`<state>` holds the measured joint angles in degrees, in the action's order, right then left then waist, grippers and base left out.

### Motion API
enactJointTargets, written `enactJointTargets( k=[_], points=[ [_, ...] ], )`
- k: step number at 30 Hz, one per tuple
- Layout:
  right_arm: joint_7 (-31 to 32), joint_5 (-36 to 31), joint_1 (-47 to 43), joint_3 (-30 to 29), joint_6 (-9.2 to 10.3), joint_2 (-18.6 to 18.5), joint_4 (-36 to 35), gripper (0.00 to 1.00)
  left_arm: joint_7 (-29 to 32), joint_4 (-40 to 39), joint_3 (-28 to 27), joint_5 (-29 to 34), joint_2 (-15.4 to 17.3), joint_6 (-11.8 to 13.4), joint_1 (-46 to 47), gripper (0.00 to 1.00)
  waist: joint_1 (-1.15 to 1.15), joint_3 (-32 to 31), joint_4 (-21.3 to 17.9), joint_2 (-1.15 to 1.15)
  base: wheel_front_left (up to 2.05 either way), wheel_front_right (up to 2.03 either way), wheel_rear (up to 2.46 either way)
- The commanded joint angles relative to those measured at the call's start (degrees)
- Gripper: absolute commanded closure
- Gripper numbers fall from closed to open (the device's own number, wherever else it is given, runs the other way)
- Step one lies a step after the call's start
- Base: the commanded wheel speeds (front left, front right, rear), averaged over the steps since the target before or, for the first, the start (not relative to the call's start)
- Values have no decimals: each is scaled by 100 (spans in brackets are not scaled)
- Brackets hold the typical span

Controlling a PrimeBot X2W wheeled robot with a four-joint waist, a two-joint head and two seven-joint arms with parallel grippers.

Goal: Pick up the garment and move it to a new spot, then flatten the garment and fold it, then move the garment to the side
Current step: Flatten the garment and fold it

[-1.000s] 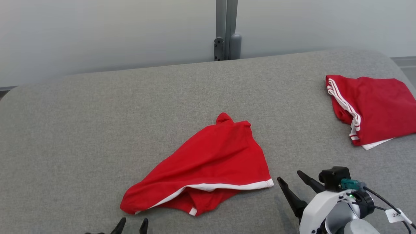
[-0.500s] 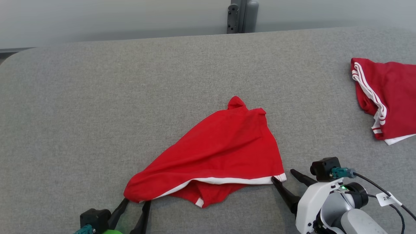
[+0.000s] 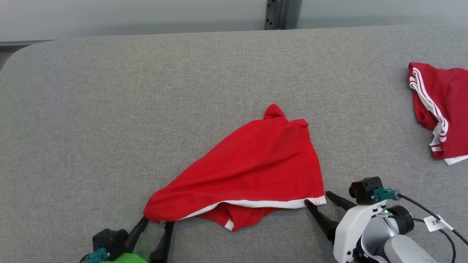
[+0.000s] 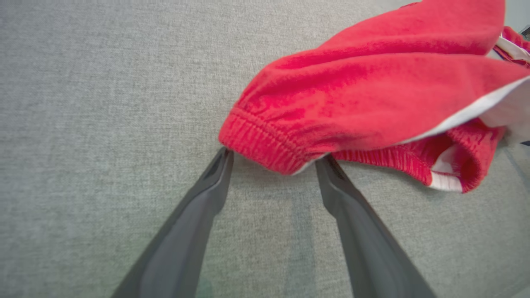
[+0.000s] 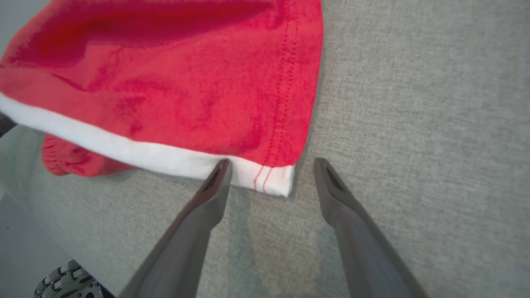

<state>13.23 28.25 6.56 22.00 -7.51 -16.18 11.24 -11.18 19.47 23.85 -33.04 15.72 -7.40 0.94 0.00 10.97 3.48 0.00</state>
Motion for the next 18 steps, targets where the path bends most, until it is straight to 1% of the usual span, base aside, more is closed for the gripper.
enactJointTargets(
  k=[1, 8, 9, 10, 11, 12, 13, 14, 18],
  points=[
    [-19, 39, 25, 11, 3, -27, 38, 0, -33, -30, 1, -29, 71, -12, 41, 0, 0, -9, 12, 0, 0, 0, 0],
    [43, 123, 24, 57, 3, -35, 56, 0, -48, -213, 131, -81, 135, -12, 109, 0, 0, 37, 31, 0, 0, 0, 0],
    [80, 160, 43, 90, 3, -45, 63, 24, -42, -245, 182, -101, 134, -12, 145, 0, 0, 56, 30, 0, 0, 0, 0],
    [124, 234, 57, 133, 3, -45, 64, 60, -24, -264, 242, -117, 150, -12, 166, 22, 0, 75, 26, 0, 0, 0, 0],
    [114, 309, 78, 168, 2, -47, 50, 97, -26, -284, 282, -147, 170, -12, 189, 52, 0, 92, 21, 0, 0, 0, 0],
    [97, 374, 101, 153, 2, -64, 67, 100, -31, -293, 327, -155, 195, -12, 211, 66, 0, 108, 15, 0, 0, 0, 0],
    [129, 422, 126, 187, 2, -115, 80, 100, -12, -296, 368, -157, 214, -12, 226, 94, 0, 119, 11, 0, 0, 0, 0],
    [128, 490, 156, 212, 2, -166, 68, 100, -10, -304, 410, -172, 230, -12, 247, 100, 0, 129, 4, 0, 0, 0, 0],
    [7, 735, 203, 71, 3, -334, -76, 100, 5, -396, 516, -285, 350, -12, 274, 100, 0, 102, -26, 0, 0, 0, 0]
  ],
)
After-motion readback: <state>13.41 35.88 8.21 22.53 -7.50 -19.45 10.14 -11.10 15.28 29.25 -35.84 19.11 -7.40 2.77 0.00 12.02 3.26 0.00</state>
